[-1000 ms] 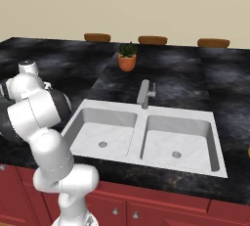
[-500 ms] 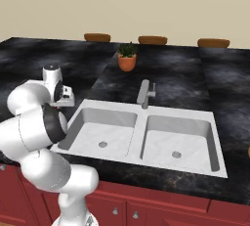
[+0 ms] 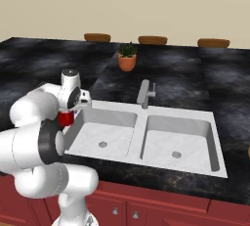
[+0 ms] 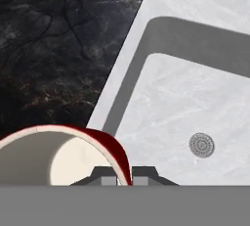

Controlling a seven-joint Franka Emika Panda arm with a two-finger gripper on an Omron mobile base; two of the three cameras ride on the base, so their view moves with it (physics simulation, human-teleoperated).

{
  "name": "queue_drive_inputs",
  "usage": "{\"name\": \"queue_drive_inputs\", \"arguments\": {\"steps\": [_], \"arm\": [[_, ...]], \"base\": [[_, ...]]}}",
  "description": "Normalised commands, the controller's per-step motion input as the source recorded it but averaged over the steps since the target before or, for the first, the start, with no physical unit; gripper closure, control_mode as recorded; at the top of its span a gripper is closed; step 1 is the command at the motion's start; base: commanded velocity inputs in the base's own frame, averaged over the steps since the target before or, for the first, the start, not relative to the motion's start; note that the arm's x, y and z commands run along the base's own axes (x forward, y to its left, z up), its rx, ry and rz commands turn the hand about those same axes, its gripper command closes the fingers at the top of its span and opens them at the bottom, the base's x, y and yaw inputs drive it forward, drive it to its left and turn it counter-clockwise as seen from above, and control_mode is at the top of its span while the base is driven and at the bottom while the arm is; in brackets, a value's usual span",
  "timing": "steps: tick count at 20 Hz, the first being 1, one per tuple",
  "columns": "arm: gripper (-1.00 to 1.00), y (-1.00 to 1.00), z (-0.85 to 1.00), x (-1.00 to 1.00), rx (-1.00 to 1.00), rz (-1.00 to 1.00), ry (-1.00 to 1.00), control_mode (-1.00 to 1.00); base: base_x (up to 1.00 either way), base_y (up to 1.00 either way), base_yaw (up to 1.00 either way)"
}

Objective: Place the mug in the left basin and the bowl in the right basin of the sink.

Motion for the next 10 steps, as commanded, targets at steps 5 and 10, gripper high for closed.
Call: {"name": "queue_drive_inputs", "arguments": {"steps": [5, 10], "arm": [[1.00, -0.65, 0.00, 0.00, 0.00, 0.00, 0.00, -1.00], [1.00, -0.45, -0.04, 0.04, 0.00, 0.00, -0.02, -1.00]], "base": [[0.00, 0.00, 0.00], [0.00, 0.00, 0.00]]}}
